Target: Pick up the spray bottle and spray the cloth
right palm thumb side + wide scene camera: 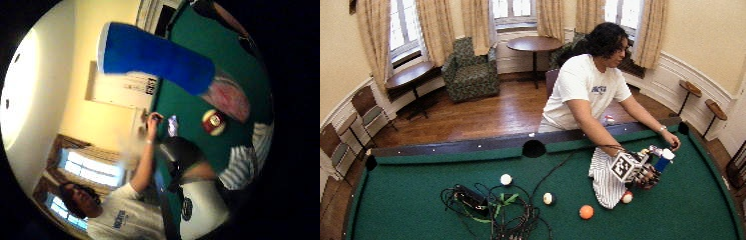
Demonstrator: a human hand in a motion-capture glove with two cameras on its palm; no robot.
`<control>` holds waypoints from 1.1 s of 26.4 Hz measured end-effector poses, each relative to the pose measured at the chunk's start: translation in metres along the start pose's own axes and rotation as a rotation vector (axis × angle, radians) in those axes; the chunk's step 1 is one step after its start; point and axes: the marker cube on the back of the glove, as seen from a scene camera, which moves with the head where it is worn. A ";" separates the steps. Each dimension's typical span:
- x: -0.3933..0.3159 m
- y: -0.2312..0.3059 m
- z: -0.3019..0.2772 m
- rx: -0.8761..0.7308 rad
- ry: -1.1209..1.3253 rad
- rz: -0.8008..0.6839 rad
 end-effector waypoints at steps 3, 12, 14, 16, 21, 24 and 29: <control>0.006 0.034 -0.018 -0.071 0.146 -0.027; -0.020 0.141 -0.068 -0.261 0.515 -0.195; -0.026 0.159 -0.082 -0.270 0.606 -0.238; -0.031 0.175 -0.096 -0.271 0.675 -0.271; -0.037 0.205 -0.128 -0.264 0.722 -0.300; -0.037 0.220 -0.142 -0.264 0.708 -0.300; -0.033 0.235 -0.164 -0.254 0.695 -0.289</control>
